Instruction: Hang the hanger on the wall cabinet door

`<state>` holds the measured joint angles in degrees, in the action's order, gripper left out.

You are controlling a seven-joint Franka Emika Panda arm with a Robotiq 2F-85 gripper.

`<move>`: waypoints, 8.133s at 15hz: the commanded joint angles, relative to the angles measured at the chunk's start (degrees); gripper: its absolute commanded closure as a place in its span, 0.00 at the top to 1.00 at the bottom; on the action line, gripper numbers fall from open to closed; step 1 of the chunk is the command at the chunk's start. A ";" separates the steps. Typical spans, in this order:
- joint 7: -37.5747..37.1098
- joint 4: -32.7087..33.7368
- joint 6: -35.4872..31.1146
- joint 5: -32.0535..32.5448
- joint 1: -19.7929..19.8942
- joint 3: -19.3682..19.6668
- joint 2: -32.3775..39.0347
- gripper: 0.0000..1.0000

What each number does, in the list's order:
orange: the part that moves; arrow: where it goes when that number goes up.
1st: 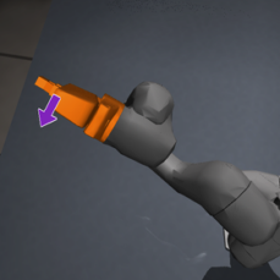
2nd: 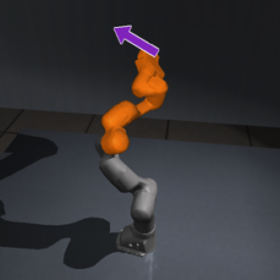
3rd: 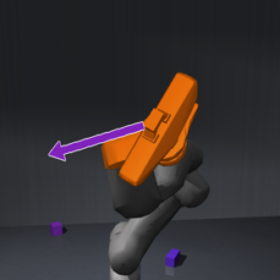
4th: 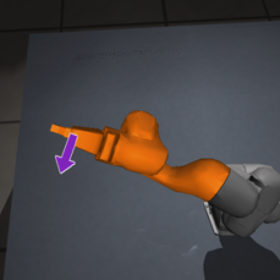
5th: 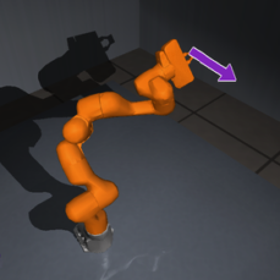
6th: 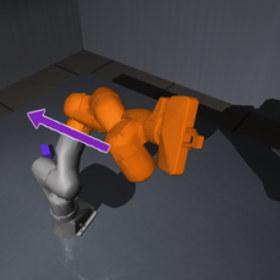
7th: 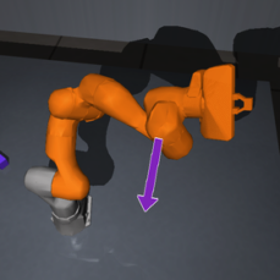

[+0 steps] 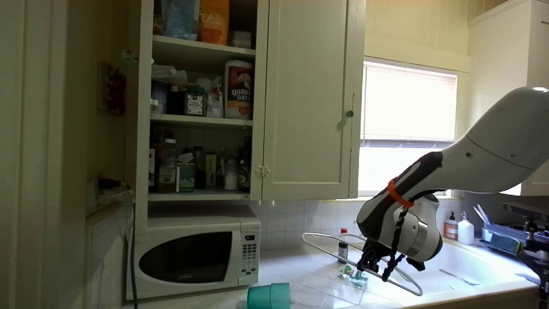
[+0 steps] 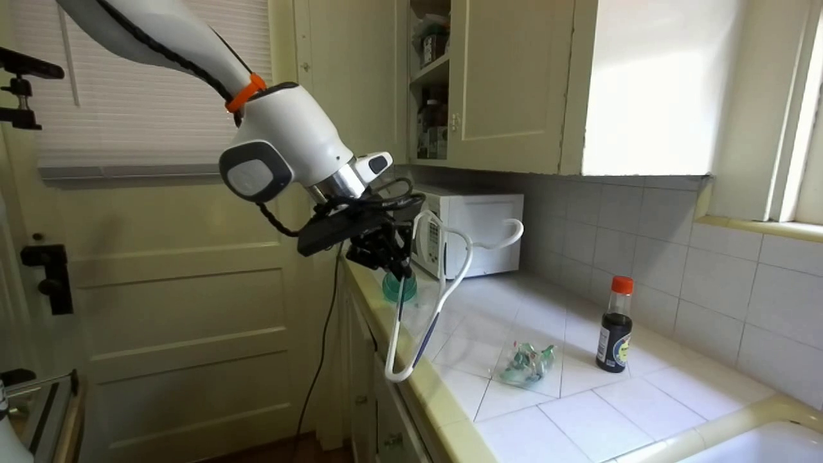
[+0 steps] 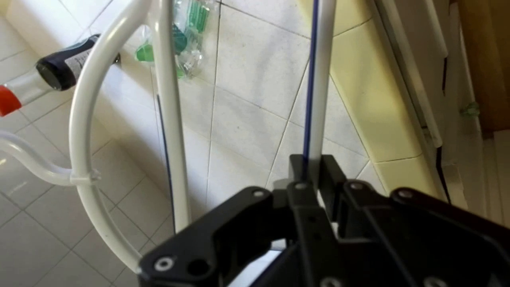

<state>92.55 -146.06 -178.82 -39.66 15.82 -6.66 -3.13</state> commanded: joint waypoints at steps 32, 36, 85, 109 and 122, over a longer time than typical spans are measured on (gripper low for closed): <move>18.85 0.62 -33.94 -2.58 1.04 0.14 -17.77 0.03; 22.36 9.59 -30.18 -4.26 4.34 -2.12 -15.48 0.03; -12.69 38.00 18.90 26.99 60.51 -45.32 -13.01 0.03; -53.22 38.48 16.05 77.73 80.02 -59.82 -16.58 0.03; -51.48 41.02 24.27 84.93 82.28 -65.96 -11.86 0.03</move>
<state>38.97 -106.96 -157.68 44.59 96.62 -70.25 -16.59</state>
